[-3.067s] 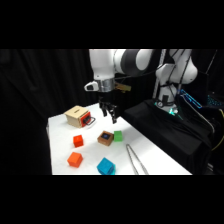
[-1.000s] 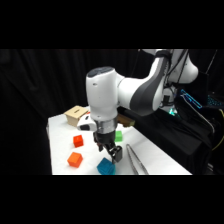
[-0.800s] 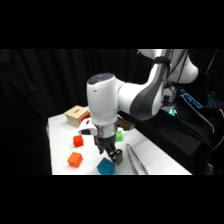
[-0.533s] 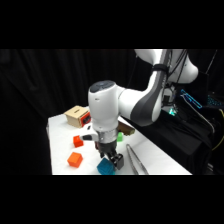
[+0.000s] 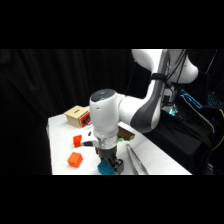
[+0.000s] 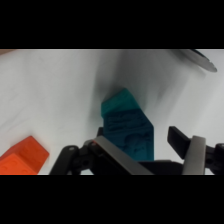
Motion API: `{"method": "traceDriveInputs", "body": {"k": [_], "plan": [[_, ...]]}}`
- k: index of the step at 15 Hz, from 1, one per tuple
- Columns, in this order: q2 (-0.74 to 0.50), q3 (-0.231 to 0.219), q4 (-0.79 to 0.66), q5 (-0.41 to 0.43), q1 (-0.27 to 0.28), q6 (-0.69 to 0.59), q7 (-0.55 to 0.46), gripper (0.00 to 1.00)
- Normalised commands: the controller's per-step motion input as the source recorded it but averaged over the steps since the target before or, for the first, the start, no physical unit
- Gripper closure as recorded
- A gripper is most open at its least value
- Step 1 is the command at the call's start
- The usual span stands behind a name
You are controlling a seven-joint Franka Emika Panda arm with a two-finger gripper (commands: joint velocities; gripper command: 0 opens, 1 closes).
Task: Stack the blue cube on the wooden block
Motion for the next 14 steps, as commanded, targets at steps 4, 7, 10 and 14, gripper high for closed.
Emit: {"method": "traceDriveInputs", "body": {"k": [4, 7, 10, 14], "plan": [[0.07, -0.036, 0.09, -0.095, 0.030, 0.13, -0.01, 0.58], [-0.01, -0.041, 0.05, -0.101, 0.030, 0.06, 0.00, 0.70], [-0.15, -0.011, -0.03, -0.070, 0.012, -0.01, -0.02, 0.75], [-0.28, 0.028, -0.07, -0.018, -0.015, -0.15, -0.04, 0.75]]}}
